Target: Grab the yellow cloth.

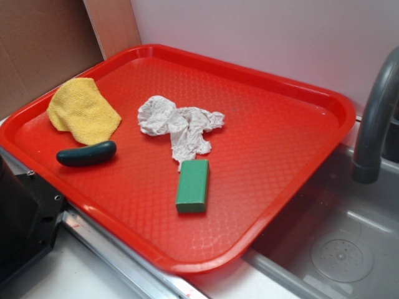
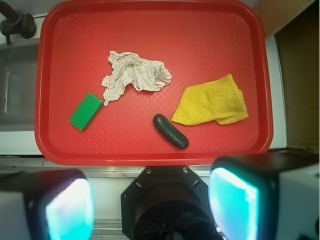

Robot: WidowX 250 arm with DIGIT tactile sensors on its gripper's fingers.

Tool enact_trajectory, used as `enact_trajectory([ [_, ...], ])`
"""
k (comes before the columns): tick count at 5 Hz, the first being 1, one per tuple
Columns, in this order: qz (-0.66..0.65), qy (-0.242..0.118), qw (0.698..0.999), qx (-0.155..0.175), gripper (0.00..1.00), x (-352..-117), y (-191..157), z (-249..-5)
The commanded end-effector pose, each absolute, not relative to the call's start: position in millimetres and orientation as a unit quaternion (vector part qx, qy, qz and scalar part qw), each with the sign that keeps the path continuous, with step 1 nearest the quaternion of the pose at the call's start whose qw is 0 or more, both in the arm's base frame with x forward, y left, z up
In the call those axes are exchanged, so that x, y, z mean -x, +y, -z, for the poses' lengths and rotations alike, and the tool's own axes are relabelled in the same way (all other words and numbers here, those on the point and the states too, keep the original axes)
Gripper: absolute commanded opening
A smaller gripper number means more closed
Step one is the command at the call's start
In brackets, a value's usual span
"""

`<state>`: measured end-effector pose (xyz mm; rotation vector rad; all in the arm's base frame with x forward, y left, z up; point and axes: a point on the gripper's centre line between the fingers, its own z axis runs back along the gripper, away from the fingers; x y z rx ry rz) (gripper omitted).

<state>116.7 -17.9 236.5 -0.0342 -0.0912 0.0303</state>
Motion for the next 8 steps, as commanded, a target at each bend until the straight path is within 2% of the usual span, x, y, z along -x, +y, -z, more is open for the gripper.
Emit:
enact_trajectory([
  [1, -0.015, -0.046, 0.999, 0.017, 1.0, -117, -18, -236],
  [2, -0.135, -0.03, 0.99, 0.026, 1.0, -130, -5, -221],
  [3, -0.25, -0.031, 0.967, 0.031, 1.0, -130, 3, -211],
  [4, -0.35, -0.023, 0.935, 0.043, 1.0, -136, 17, -192],
  [5, -0.46, -0.04, 0.886, 0.046, 1.0, -145, 36, -167],
  [6, -0.525, -0.074, 0.847, 0.03, 1.0, -153, 51, -145],
  [7, -0.562, -0.095, 0.822, 0.004, 1.0, -162, 67, -118],
  [8, -0.574, -0.112, 0.811, -0.023, 1.0, -168, 80, -91],
])
